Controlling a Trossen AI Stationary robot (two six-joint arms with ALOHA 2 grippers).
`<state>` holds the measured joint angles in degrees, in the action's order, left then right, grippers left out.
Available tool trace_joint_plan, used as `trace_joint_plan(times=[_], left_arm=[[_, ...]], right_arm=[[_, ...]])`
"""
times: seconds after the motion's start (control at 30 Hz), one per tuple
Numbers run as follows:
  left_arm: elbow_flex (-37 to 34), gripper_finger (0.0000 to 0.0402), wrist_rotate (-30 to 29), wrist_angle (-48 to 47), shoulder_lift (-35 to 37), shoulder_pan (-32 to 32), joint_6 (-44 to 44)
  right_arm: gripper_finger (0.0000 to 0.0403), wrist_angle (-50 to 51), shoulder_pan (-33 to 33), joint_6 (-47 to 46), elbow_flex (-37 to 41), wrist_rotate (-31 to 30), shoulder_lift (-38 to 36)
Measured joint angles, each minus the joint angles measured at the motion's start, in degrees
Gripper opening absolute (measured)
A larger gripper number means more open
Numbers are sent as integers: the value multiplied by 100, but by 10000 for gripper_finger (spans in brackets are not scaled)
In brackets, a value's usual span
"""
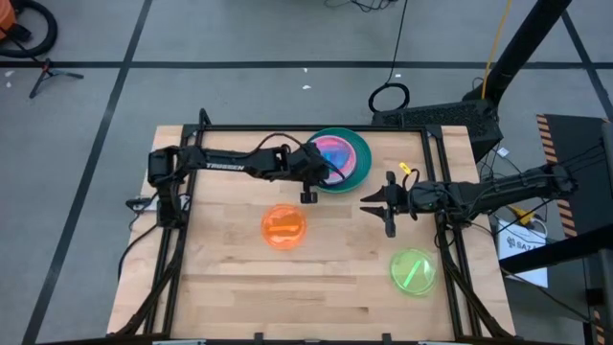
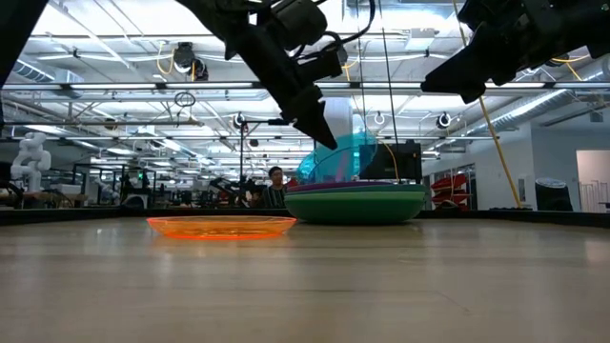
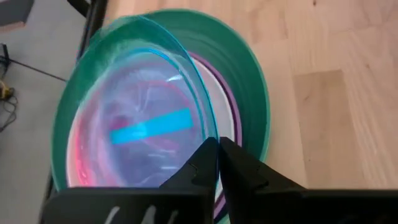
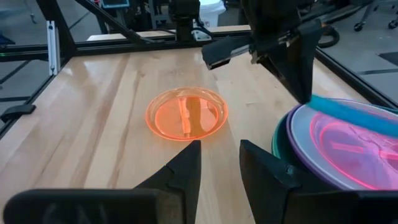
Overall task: Stack plastic plates
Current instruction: Stack the small blue plate on top of the small pink plate, then stack the small green plate on top of the small blue plate
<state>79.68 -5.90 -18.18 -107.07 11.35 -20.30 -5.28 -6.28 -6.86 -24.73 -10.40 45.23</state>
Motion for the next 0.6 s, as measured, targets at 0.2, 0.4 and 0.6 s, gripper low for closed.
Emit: trace_joint_plan(times=[0.2, 0.4, 0.6], left_arm=[[-2, 70, 3, 4, -4, 34, 97], [-2, 97, -1, -24, -4, 62, 149], [-4, 99, -3, -365, -4, 16, 160]], right_arm=[[102, -2, 0, -101, 0, -1, 0], [102, -1, 0, -104, 0, 1, 0], [102, -2, 0, -124, 0, -1, 0]])
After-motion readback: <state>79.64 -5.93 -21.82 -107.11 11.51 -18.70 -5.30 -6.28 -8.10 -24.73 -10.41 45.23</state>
